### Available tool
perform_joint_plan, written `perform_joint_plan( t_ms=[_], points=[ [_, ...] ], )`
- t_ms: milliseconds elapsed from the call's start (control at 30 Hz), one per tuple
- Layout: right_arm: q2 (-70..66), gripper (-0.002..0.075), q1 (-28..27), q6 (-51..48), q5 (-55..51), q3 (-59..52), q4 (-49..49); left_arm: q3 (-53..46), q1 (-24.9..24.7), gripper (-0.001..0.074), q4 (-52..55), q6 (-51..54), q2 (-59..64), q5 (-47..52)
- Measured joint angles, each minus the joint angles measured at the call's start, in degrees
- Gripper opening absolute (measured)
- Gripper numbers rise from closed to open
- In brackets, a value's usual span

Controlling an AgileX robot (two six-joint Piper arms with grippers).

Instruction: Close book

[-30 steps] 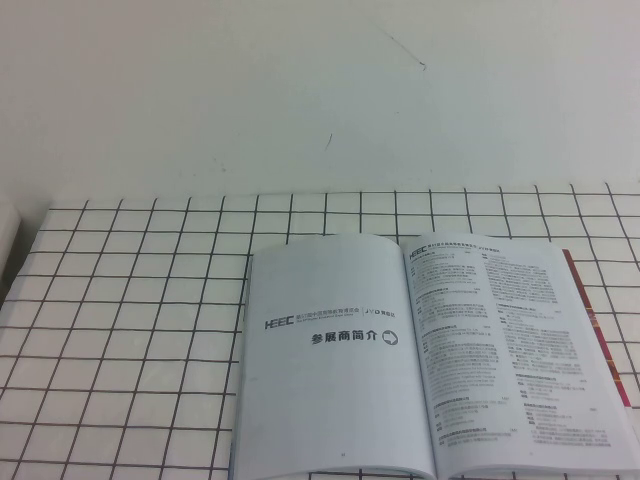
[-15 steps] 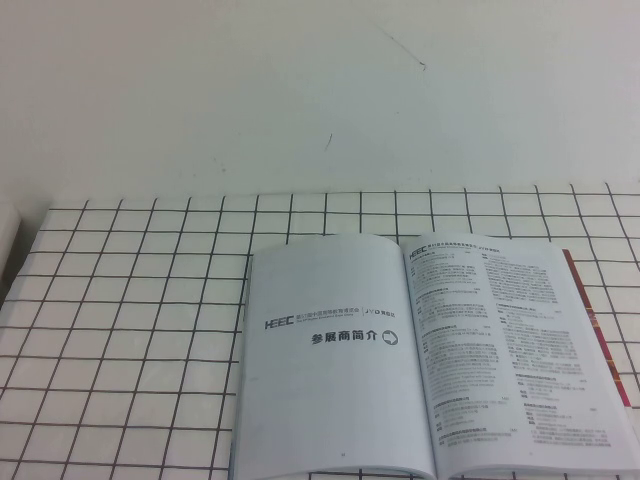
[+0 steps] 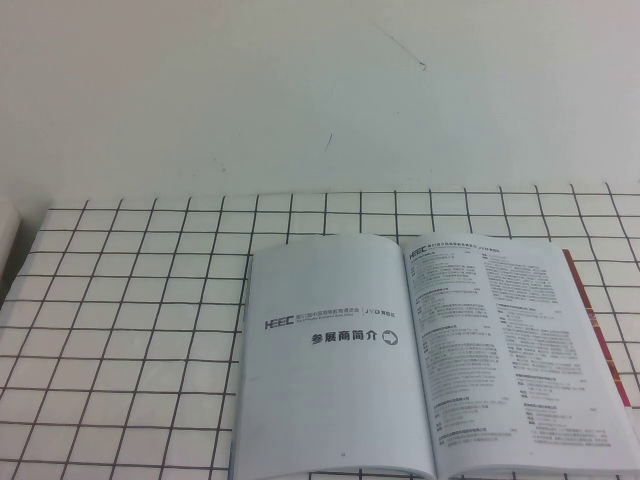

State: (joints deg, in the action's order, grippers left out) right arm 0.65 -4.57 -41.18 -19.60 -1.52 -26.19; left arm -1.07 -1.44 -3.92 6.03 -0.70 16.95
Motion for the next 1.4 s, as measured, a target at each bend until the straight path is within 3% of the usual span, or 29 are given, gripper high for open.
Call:
perform_joint_plan(
  t_ms=[367, 733, 933, 1033, 1133, 1267, 1400],
  points=[
    [0.0, -0.0003, 0.0, -0.1, 25.4, 0.0, -7.9, -0.2, 0.0, -0.0004, 0.0, 0.0, 0.0, -24.2],
    [0.0, -0.0003, 0.0, 1.3, 35.6, 0.0, -9.7, -0.2, 0.0, -0.0004, -0.1, -2.4, 0.0, -30.6],
    [0.0, -0.0003, 0.0, 17.9, 47.6, 0.2, -9.1, -0.2, 0.0, -0.0004, -0.1, -18.1, 0.0, -45.7],
    [0.0, -0.0003, 0.0, 23.9, 55.5, 3.1, -3.9, -0.2, 0.0, -0.0004, -0.2, -20.7, 0.0, -58.8],
    [0.0, -0.0003, 0.0, 26.2, 59.2, 9.2, 4.1, 0.8, 0.0, -0.0004, -0.2, -23.0, -0.1, -65.0],
    [-0.4, -0.0003, 0.0, 31.2, 59.4, 21.6, 14.7, 9.8, 0.0, -0.0004, 0.8, -24.1, -0.1, -61.8],
    [-4.9, -0.0003, 0.0, 42.5, 59.4, 35.2, 24.7, 22.9, 0.0, -0.0004, 6.9, -24.1, -0.2, -50.2]
  ],
)
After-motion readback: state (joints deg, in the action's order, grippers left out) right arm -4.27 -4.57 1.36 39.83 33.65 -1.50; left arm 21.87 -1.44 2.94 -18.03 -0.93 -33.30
